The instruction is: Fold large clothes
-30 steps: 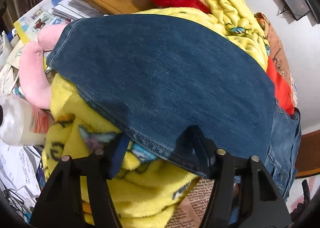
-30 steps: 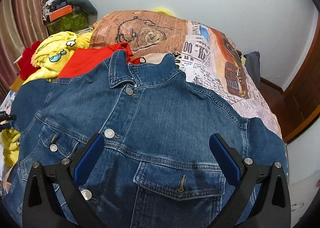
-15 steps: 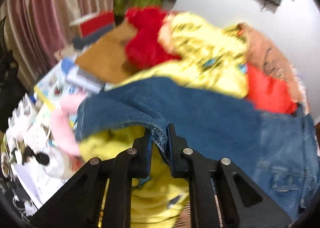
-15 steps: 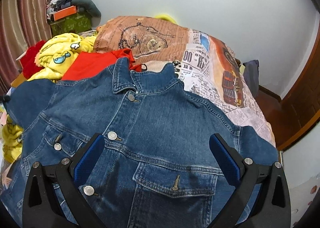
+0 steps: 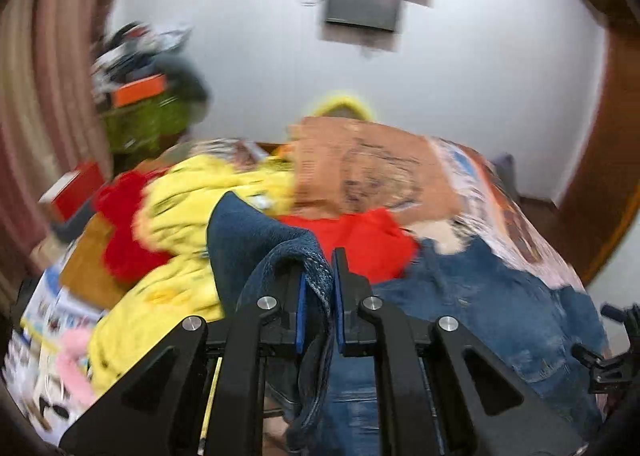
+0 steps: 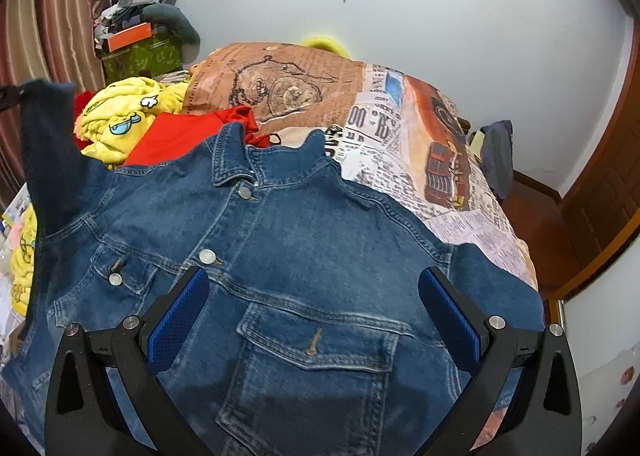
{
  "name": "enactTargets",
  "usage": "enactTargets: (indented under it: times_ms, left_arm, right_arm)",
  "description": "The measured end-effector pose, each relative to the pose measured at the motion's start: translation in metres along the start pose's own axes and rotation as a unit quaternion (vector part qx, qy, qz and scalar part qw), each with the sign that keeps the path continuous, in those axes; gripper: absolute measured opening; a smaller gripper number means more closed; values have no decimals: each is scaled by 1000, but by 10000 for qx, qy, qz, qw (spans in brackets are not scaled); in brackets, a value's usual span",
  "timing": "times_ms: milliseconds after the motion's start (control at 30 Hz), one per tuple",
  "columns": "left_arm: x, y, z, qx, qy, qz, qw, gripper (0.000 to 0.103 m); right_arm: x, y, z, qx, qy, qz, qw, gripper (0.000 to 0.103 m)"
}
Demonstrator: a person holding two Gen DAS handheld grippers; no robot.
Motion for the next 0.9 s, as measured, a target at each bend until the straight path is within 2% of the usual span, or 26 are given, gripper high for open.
enactTargets:
  times_ms: [100,267,433,567,633,667,700,767,900]
  left_arm:
    - [-20,42,17,-217,-276,468,9983,10]
    - [-83,90,61,-383,-1269,1114,9849,10]
    - [-145,104,86,-578,-2237,1325,9639,10]
    - [-175,107,88,-674,-2625,1400,9523,12]
    - [-184,105,85,-672,-2736,1475,9481,18]
    - [-186,104,82,-680,-2748,1500,9473,21]
    - [-184,102,78,-694,-2748,1521,9469,28]
    - [-177,94,67,-738,-2651,1488,9498,37]
    - [-151,66,46,-653,-2220,1186,9656,48]
  right_arm:
    - [-6,6,-2,19,-14,60,10000,103]
    - [-18,15,-8,26,-5,167,9999,103]
    - [-26,17,-8,105,-60,256,9996,103]
    - [-30,17,-3,147,-155,251,9995,103]
    - [-30,15,-1,201,-215,227,9993,103]
    - [-30,13,0,230,-229,203,9993,103]
    - [-28,11,0,261,-239,159,9992,103]
    - [-24,4,1,296,-241,46,9993,103]
    - [-6,-17,5,487,-214,-293,9982,103]
Point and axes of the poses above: each gripper's, at about its wrist camera, not at the fingertips, and z roughly the way its jaws point, y to its right, x to its top, the point moved 3 cm from there along z, roughly the way its jaws point, and after that the axes turned 13 degrees about -z, right-handed, at the moved point
